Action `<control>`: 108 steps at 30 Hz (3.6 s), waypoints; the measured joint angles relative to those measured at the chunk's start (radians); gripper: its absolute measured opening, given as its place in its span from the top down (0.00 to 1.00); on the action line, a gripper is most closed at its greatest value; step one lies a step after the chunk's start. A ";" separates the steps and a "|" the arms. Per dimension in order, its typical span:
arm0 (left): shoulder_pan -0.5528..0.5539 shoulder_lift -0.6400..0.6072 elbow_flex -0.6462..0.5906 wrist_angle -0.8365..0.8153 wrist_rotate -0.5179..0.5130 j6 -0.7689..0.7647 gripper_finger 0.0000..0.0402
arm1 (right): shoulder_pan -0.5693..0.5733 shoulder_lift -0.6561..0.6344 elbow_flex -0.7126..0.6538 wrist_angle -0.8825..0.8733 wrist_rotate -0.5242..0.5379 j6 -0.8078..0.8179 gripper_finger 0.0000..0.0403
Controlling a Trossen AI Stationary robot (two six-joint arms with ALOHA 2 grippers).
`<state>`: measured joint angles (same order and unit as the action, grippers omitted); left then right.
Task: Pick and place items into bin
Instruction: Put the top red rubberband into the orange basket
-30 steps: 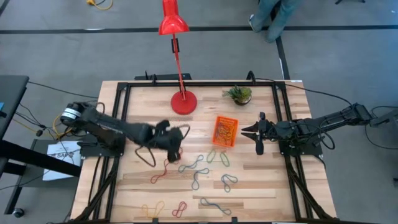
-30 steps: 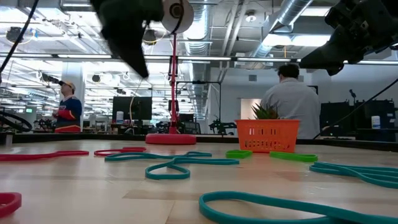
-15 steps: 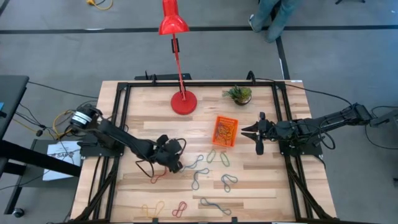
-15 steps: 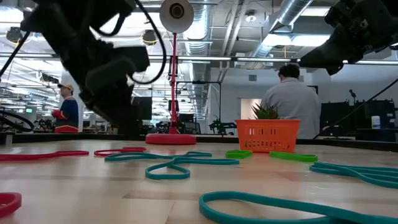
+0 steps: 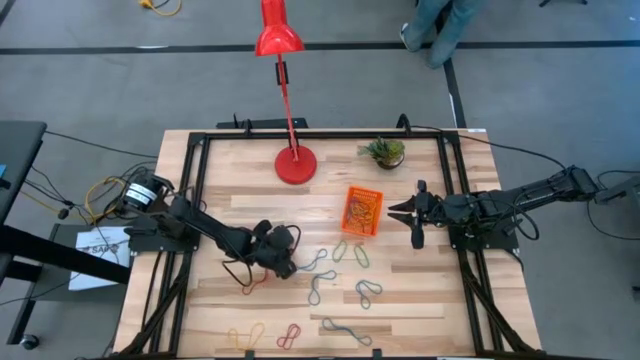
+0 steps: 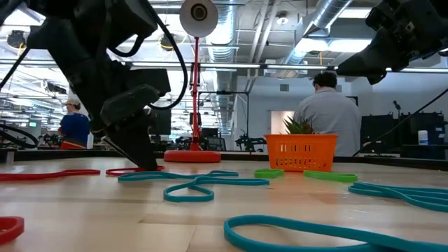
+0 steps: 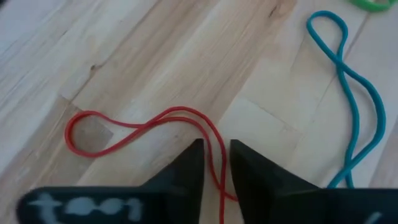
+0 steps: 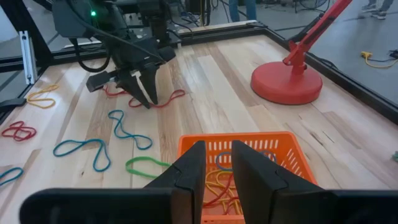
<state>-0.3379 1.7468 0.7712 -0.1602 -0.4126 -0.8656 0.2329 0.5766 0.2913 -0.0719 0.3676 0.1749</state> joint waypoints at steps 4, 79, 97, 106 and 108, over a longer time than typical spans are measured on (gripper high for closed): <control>0.026 -0.019 0.000 0.001 0.030 0.003 0.98 | 0.000 0.000 0.000 0.000 0.000 0.000 0.83; 0.440 0.334 0.659 0.230 0.495 0.820 0.74 | 0.000 0.000 0.000 -0.003 0.000 0.000 0.83; 0.356 -0.050 0.641 -0.385 0.449 0.883 0.74 | 0.000 0.025 0.000 -0.006 0.000 0.001 0.83; 0.177 -0.260 0.454 -0.504 0.101 0.615 0.74 | 0.000 0.144 -0.001 -0.001 0.000 0.001 0.83; 0.130 -0.292 0.389 -0.499 0.060 0.505 0.74 | 0.000 0.170 -0.001 0.005 0.000 0.001 0.83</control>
<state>-0.2075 1.4544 1.1606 -0.6596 -0.3522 -0.3604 0.2329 0.7469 0.2905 -0.0665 0.3674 0.1761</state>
